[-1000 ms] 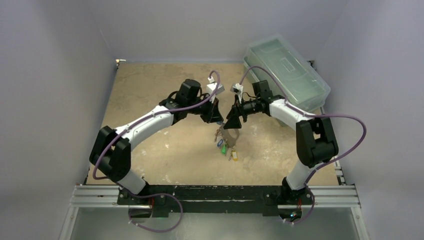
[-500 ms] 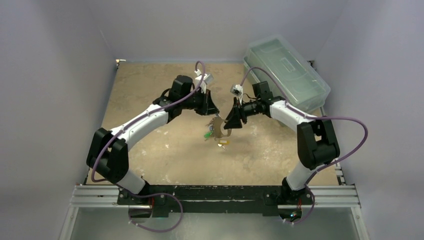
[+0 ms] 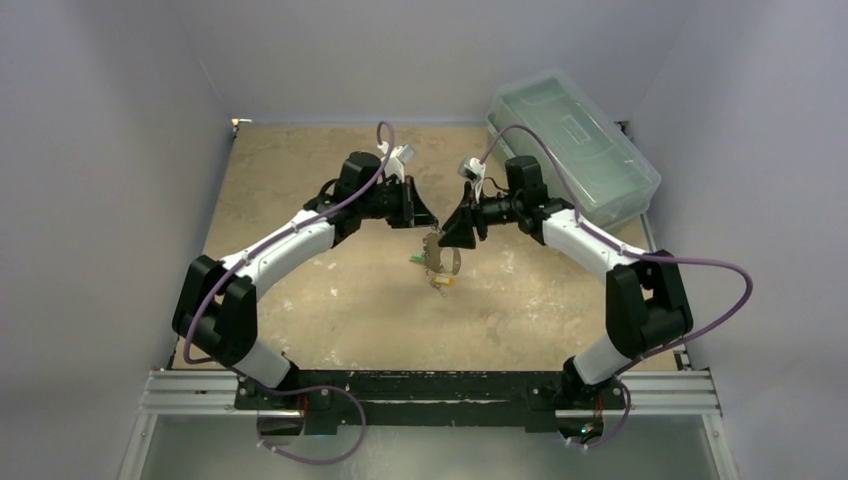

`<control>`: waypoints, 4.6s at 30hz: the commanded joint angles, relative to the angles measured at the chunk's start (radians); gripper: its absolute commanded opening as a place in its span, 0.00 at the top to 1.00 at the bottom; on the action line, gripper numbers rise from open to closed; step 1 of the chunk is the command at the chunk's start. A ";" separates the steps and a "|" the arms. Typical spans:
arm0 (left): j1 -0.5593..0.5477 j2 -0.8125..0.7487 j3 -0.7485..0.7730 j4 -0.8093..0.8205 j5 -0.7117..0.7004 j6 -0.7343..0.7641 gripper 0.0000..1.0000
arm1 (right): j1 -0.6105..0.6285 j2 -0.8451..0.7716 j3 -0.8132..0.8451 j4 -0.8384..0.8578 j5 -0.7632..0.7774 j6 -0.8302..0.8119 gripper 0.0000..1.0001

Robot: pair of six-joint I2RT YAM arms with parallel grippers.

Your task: Remove the keys from the keyring

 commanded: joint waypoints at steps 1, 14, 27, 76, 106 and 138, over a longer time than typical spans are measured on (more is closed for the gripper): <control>0.027 -0.032 -0.007 0.076 0.021 -0.093 1.00 | 0.016 0.006 -0.011 0.029 0.123 -0.001 0.42; 0.081 -0.035 -0.096 0.193 0.049 -0.203 1.00 | 0.076 0.062 -0.013 0.075 0.109 0.006 0.55; 0.121 -0.054 -0.143 0.187 0.055 -0.216 1.00 | 0.077 0.049 0.010 0.055 0.150 -0.040 1.00; 0.273 -0.138 -0.198 -0.455 0.563 1.773 0.24 | 0.103 0.031 0.270 -0.692 0.019 -0.567 1.00; 0.106 -0.116 -0.240 -0.289 0.620 1.583 0.58 | 0.161 -0.014 0.321 -0.752 0.007 -0.581 1.00; 0.119 -0.159 -0.051 -0.605 0.446 1.642 1.00 | 0.131 0.010 0.203 -0.636 0.086 -0.573 1.00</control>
